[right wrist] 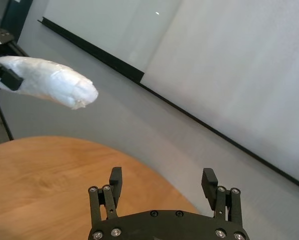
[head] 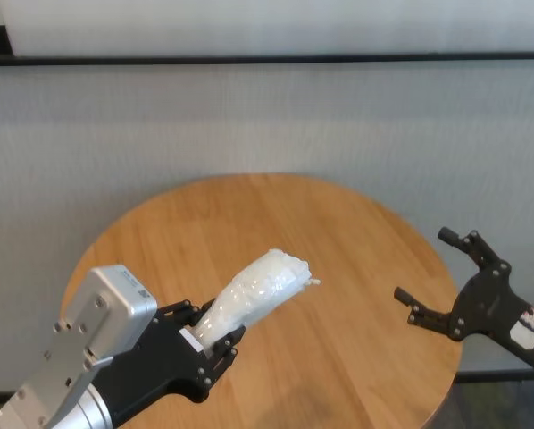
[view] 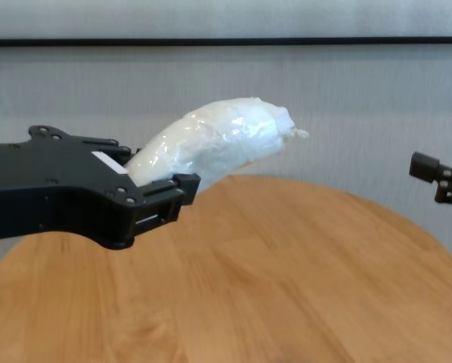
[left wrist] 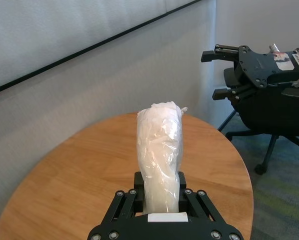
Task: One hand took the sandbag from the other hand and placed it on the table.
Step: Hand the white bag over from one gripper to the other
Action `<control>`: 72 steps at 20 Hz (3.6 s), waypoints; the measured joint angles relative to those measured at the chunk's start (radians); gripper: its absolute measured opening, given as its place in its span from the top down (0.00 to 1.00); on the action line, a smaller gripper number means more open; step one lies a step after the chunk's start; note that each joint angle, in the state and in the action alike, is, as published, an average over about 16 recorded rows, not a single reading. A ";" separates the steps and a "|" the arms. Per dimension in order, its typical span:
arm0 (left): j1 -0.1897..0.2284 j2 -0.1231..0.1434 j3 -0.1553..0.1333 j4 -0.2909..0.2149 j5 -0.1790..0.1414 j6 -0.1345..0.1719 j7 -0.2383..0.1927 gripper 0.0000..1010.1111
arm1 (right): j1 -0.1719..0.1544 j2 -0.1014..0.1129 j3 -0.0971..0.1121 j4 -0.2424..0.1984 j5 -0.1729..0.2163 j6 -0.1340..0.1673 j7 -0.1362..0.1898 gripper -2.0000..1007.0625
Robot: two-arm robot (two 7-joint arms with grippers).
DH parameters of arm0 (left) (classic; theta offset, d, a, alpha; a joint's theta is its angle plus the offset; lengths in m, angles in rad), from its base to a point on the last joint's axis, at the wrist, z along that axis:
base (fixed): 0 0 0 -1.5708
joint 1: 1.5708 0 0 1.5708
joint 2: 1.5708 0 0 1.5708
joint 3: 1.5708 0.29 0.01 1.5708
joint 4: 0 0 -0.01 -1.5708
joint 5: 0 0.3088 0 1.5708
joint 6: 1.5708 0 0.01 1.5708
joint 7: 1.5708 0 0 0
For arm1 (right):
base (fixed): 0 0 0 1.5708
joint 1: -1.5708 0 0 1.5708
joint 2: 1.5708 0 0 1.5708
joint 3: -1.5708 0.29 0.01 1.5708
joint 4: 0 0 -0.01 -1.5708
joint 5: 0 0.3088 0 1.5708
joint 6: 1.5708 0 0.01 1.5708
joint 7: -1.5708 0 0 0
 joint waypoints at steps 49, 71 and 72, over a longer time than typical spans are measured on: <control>0.000 0.000 0.000 0.000 0.000 0.000 0.000 0.62 | 0.131 -0.282 0.102 0.199 -0.774 -0.612 -0.105 0.01; 0.000 0.000 0.000 0.000 0.000 0.000 0.000 0.62 | 0.149 -0.342 0.115 0.226 -0.901 -0.659 -0.145 0.01; 0.000 0.000 0.000 0.000 0.000 0.000 0.000 0.62 | 0.150 -0.344 0.114 0.225 -0.903 -0.655 -0.146 0.01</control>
